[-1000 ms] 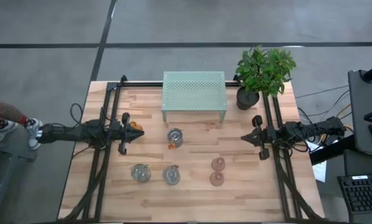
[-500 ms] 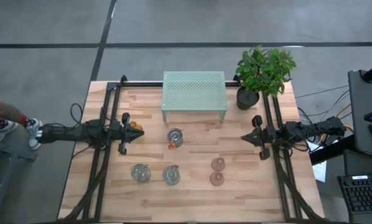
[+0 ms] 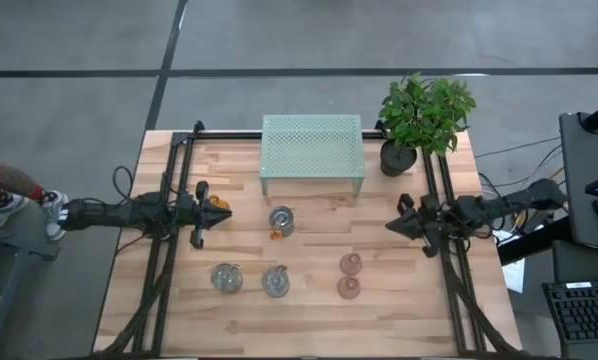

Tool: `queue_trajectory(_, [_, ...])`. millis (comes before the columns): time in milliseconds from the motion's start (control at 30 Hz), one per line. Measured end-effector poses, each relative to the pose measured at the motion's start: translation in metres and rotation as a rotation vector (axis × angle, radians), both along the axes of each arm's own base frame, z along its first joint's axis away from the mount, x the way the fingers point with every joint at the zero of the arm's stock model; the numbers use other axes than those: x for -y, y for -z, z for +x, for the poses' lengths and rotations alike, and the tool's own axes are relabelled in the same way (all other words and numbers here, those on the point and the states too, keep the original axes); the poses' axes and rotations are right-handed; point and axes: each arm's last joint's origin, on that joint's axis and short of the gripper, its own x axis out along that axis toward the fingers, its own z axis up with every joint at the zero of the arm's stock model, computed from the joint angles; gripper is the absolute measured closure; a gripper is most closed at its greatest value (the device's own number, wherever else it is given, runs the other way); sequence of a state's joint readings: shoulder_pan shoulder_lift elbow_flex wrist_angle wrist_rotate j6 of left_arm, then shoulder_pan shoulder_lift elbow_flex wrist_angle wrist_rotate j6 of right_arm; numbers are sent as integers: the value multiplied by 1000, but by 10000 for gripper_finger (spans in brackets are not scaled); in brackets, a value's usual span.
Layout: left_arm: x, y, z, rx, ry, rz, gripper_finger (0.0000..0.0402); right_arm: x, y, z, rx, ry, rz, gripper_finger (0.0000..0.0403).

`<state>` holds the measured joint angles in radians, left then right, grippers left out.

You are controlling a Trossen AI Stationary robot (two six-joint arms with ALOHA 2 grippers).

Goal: Pick & Place candle stick holders
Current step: Put the top pink glass candle holder on the shelf

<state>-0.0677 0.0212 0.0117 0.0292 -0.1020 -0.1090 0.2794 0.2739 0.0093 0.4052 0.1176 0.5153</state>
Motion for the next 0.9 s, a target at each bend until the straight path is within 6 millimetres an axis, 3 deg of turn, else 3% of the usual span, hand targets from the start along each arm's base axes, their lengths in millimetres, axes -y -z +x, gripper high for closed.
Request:
queue_trajectory(133, [0,0,0,1,0,0,367,-8,-2,13,-28,-47,89,394])
queue_trajectory(233, [0,0,0,0,0,0,367,-18,-15,28,-84,-94,124,394])
queue_trajectory(433, [0,0,0,0,0,0,367,-40,-42,77,-320,-102,25,375])
queue_trajectory(633, [0,0,0,0,0,0,367,-55,-65,115,-718,-77,-46,310])
queue_trajectory(900, [0,0,0,0,0,0,367,-62,-102,140,-1058,49,-142,190])
